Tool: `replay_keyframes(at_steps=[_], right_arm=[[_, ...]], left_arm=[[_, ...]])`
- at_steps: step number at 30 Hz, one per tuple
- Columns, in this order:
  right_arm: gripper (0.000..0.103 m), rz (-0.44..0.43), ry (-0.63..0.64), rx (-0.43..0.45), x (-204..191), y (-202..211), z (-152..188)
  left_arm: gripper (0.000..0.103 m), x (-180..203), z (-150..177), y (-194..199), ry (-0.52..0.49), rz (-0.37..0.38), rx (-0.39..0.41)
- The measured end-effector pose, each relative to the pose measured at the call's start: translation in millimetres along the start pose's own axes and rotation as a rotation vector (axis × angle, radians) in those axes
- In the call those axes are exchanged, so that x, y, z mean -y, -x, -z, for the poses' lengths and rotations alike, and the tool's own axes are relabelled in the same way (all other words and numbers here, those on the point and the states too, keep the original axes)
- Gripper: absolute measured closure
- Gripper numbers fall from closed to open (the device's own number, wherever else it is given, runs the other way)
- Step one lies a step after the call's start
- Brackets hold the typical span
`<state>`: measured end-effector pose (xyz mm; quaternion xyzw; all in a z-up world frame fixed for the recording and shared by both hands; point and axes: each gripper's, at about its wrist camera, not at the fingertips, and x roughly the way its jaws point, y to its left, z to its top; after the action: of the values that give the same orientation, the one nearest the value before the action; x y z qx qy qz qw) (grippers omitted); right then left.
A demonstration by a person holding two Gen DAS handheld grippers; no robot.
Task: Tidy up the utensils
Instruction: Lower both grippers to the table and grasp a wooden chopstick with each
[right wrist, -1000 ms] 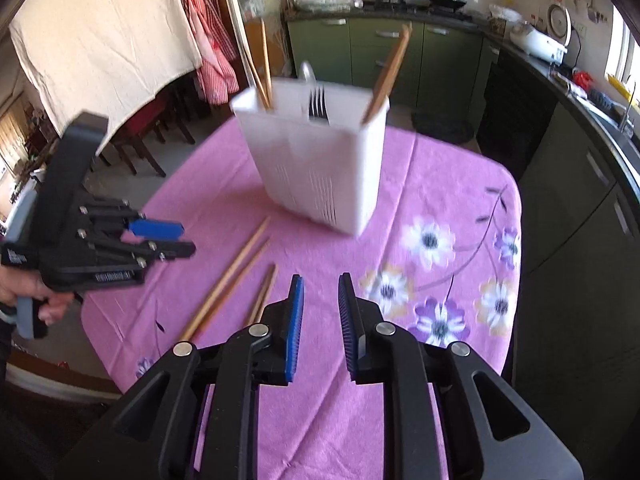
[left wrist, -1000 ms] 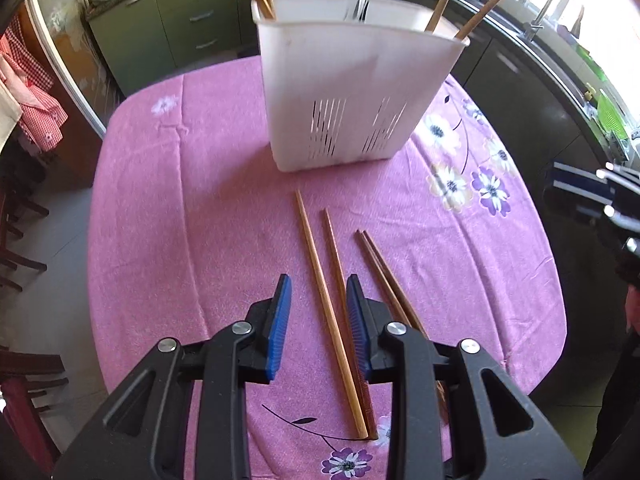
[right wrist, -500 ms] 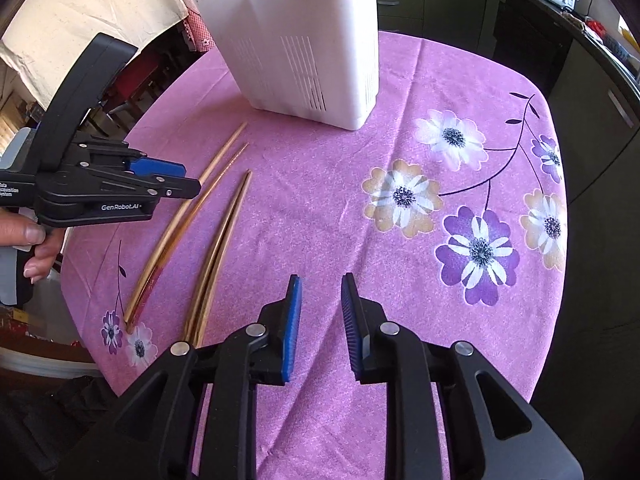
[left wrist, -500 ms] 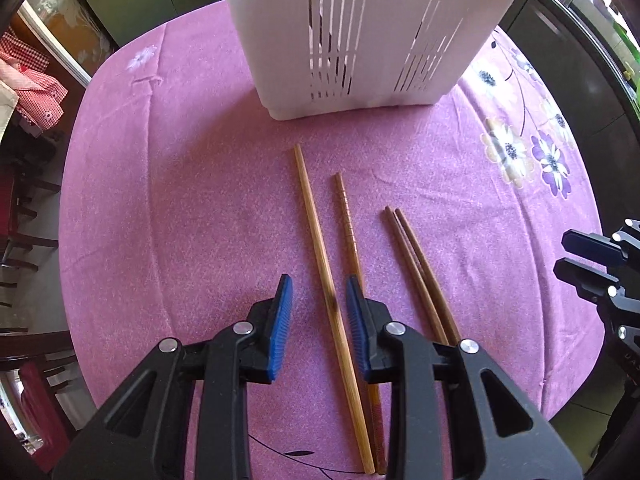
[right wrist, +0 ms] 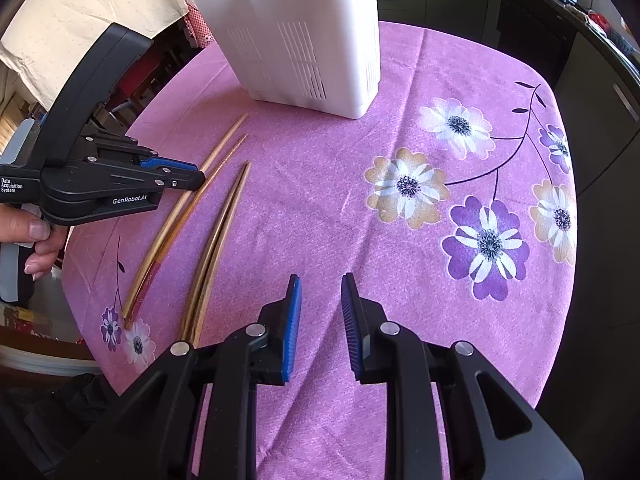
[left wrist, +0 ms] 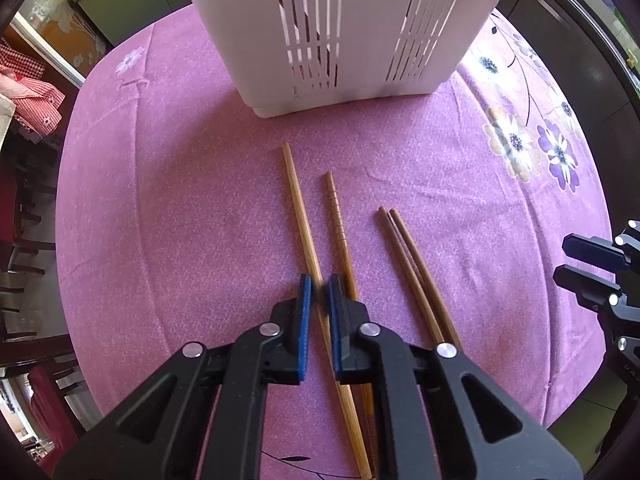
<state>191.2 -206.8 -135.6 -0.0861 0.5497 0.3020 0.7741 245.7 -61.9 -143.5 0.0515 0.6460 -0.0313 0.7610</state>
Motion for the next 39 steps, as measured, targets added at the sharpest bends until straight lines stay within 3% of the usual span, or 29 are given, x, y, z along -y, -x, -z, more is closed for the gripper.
replay_keyframes(at_steps=[8, 11, 13, 24, 31, 39], right_arm=[[0.082, 0.0, 0.023, -0.012, -12, -2, -2], [0.081, 0.004, 0.039, -0.017, -19, -3, -6], [0.075, 0.003, 0.05, -0.02, -26, -5, -9], [0.075, -0.031, 0.093, -0.097, -60, -26, -32], [0.085, -0.008, 0.097, -0.18, -77, -49, -43], [0.087, 0.054, 0.109, -0.227, -87, -63, -47]], left_arm=[[0.097, -27, 11, 9, 0.039, 0.018, 0.031], [0.097, -34, 19, 30, 0.037, 0.03, 0.096], [0.097, -37, 25, 46, 0.032, 0.032, 0.146], [0.097, -62, 63, 120, 0.039, 0.068, 0.344], [0.097, -67, 82, 137, 0.037, 0.079, 0.402], [0.097, -65, 96, 150, 0.0, 0.076, 0.452]])
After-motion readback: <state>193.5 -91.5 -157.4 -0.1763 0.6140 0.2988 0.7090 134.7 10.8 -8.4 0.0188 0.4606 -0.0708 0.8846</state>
